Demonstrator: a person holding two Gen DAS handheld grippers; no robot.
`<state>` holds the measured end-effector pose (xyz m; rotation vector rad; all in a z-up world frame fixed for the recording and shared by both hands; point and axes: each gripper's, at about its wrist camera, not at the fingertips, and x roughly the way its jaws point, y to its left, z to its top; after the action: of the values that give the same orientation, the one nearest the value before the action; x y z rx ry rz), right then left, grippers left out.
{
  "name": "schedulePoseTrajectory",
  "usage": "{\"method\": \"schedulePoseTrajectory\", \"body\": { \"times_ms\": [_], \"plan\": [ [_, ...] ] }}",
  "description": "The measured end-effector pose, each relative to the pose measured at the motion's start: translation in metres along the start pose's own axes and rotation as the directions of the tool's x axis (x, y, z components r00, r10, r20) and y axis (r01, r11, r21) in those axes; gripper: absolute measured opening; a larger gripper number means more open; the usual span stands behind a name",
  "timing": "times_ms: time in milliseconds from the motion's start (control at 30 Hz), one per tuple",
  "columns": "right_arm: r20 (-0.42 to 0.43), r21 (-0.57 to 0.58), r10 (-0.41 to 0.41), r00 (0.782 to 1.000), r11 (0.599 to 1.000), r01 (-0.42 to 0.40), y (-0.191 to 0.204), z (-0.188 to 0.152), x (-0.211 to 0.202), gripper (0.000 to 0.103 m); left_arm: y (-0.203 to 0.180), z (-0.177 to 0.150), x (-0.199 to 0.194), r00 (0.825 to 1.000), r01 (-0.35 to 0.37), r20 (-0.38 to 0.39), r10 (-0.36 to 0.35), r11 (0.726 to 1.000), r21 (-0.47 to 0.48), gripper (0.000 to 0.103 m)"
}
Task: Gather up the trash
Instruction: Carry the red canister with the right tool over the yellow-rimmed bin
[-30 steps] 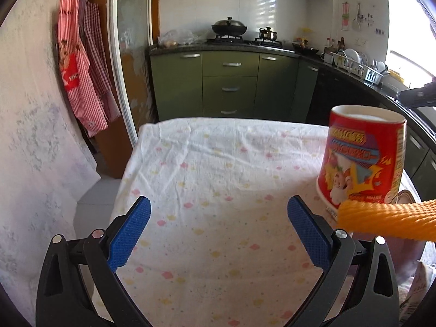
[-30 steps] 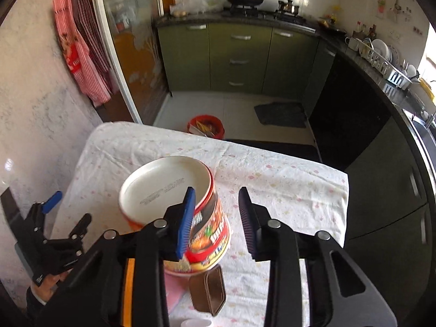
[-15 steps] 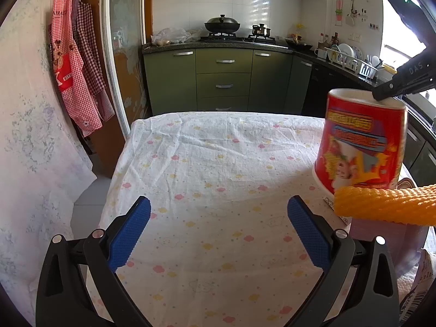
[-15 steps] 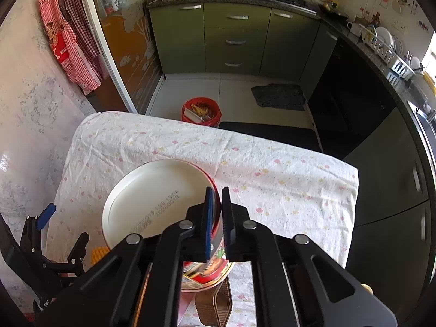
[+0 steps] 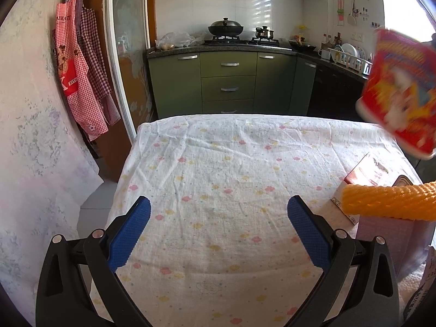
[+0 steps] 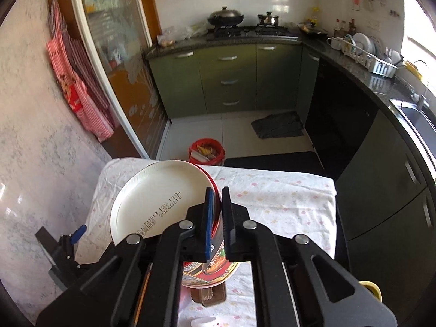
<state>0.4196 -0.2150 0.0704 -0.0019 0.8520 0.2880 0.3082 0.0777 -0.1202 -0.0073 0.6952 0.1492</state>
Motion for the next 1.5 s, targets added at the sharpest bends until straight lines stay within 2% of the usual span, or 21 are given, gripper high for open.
{"method": "schedulePoseTrajectory", "body": {
  "times_ms": [100,167,300,400,567,667,800,933,1067,1333,1500],
  "plan": [
    [0.043,0.056,0.005,0.999,0.998,-0.007,-0.029,-0.011,-0.030,0.006,-0.003,-0.001,0.000,1.000,-0.010,0.005,0.010,1.000,0.012,0.099],
    [0.064,0.107,-0.021,0.998,0.994,0.014,-0.058,-0.026,-0.051,0.006,-0.004,-0.001,0.001,1.000,-0.018,0.007,0.018,1.000,0.019,0.099],
    [0.060,0.205,-0.141,0.988,0.971,0.126,-0.117,-0.064,-0.079,0.006,-0.006,-0.002,0.000,1.000,-0.025,0.018,0.025,0.999,0.030,0.099],
    [0.024,0.283,-0.240,0.970,0.933,0.224,-0.164,-0.101,-0.092,0.007,-0.008,-0.002,-0.001,0.999,-0.027,0.026,0.026,0.999,0.035,0.099],
    [-0.055,0.375,-0.375,0.925,0.851,0.368,-0.234,-0.164,-0.096,0.007,-0.011,-0.003,-0.002,0.999,-0.032,0.035,0.031,0.999,0.042,0.099],
    [-0.117,0.412,-0.405,0.907,0.811,0.415,-0.264,-0.195,-0.084,0.007,-0.012,-0.003,-0.004,0.999,-0.012,0.032,0.010,0.999,0.032,0.099],
    [-0.179,0.444,-0.404,0.897,0.780,0.440,-0.290,-0.220,-0.067,0.010,-0.015,0.001,-0.015,0.998,0.002,0.058,-0.005,0.999,0.037,0.099],
    [-0.181,0.452,-0.388,0.904,0.783,0.427,-0.296,-0.227,-0.062,0.011,-0.017,0.004,-0.028,0.997,0.007,0.078,-0.010,0.999,0.044,0.099],
    [-0.152,0.436,-0.351,0.924,0.815,0.381,-0.282,-0.228,-0.064,0.010,-0.020,0.004,-0.041,0.997,0.016,0.074,-0.021,0.998,0.064,0.099],
    [-0.106,0.371,-0.246,0.963,0.889,0.268,-0.232,-0.239,-0.064,0.011,-0.038,-0.006,-0.105,0.990,0.134,0.028,-0.138,0.984,0.120,0.099],
    [-0.092,0.335,-0.194,0.977,0.917,0.214,-0.210,-0.252,-0.064,0.013,-0.051,-0.018,-0.140,0.970,0.244,-0.042,-0.241,0.963,0.113,0.099]
  ]
}}
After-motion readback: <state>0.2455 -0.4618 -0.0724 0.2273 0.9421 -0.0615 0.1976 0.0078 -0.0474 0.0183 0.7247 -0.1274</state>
